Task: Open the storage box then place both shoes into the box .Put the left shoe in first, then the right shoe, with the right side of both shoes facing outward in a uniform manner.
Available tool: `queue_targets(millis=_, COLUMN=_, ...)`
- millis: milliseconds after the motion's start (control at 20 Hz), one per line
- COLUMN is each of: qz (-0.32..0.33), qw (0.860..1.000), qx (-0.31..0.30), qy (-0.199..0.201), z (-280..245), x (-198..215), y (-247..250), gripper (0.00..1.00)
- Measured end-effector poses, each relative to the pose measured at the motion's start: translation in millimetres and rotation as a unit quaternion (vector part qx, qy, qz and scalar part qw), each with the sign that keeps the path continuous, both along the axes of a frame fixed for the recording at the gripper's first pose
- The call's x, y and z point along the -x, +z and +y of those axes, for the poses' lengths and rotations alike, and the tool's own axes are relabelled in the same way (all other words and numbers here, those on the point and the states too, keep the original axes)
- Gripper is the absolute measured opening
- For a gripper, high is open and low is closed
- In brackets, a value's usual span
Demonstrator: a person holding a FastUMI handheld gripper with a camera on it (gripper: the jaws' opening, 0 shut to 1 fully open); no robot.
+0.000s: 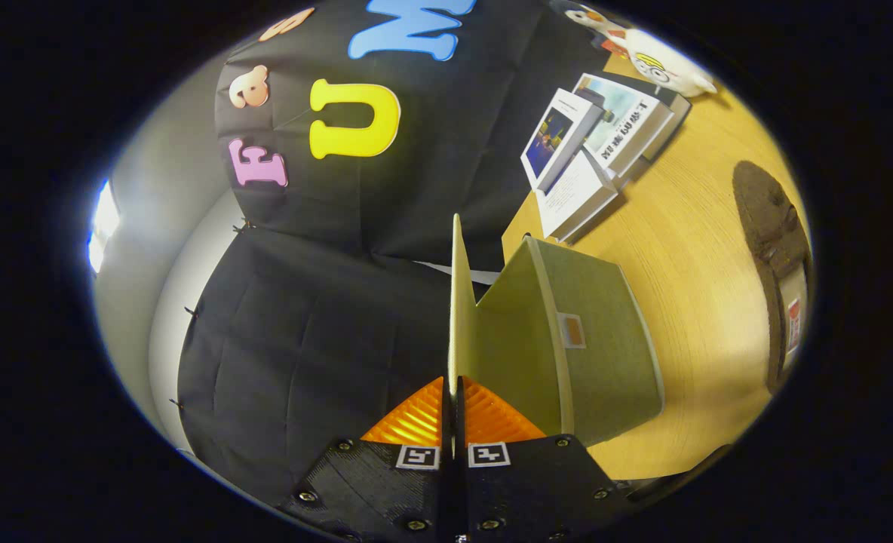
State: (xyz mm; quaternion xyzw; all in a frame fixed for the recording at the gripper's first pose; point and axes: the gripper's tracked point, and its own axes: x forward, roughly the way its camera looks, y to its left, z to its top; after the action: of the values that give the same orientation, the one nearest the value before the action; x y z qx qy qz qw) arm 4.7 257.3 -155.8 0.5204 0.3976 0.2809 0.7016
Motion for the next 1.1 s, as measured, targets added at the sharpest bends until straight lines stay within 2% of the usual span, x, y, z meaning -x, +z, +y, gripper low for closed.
queue_targets(millis=550, qz=-0.082, qw=0.990, qx=0.106, qy=0.039, z=71.8, x=-6.9, y=65.6, gripper=0.00)
queue_targets(millis=900, qz=-0.108, qw=0.979, qx=0.159, qy=0.073, z=128.3, x=-1.4, y=74.5, gripper=0.00)
queue_targets(millis=1100, qz=-0.110, qw=0.977, qx=0.161, qy=0.084, z=160.9, x=-0.3, y=75.1, gripper=0.00)
